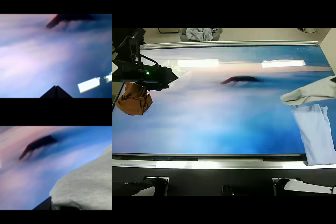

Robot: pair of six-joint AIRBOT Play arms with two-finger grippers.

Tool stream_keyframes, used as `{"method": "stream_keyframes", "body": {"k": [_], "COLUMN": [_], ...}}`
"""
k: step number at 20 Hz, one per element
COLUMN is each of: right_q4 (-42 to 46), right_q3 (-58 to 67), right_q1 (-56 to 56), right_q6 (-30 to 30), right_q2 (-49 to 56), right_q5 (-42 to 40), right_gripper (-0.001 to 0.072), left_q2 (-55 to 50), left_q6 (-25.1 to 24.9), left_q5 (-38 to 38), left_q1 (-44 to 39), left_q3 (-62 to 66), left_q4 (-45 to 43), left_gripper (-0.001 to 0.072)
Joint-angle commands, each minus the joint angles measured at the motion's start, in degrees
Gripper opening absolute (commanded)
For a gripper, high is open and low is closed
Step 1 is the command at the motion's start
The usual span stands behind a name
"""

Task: Fold the shirts.

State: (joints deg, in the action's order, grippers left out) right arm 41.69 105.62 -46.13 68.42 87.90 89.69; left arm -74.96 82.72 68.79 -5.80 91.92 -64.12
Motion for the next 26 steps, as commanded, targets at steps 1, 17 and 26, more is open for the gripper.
{"method": "stream_keyframes", "body": {"k": [1, 17, 26], "right_q4": [-0.3, 38.9, 43.5], "right_q3": [2.4, -28.5, -48.6], "right_q1": [-7.1, -13.3, -13.4], "right_q6": [2.2, 3.5, 6.7], "right_q2": [-0.3, -14.7, -21.8], "right_q5": [1.6, 8.5, -6.9], "right_gripper": [0.0059, 0.0063, 0.0487], "left_q2": [0.0, 0.0, 0.0], "left_q6": [0.0, 0.0, 0.0], "left_q5": [0.0, 0.2, 0.2], "left_q1": [0.0, 0.0, 0.0], "left_q3": [-0.2, -0.2, -0.1], "left_q4": [0.0, 0.0, 0.0], "left_gripper": [0.0028, 0.0028, 0.0029]}}
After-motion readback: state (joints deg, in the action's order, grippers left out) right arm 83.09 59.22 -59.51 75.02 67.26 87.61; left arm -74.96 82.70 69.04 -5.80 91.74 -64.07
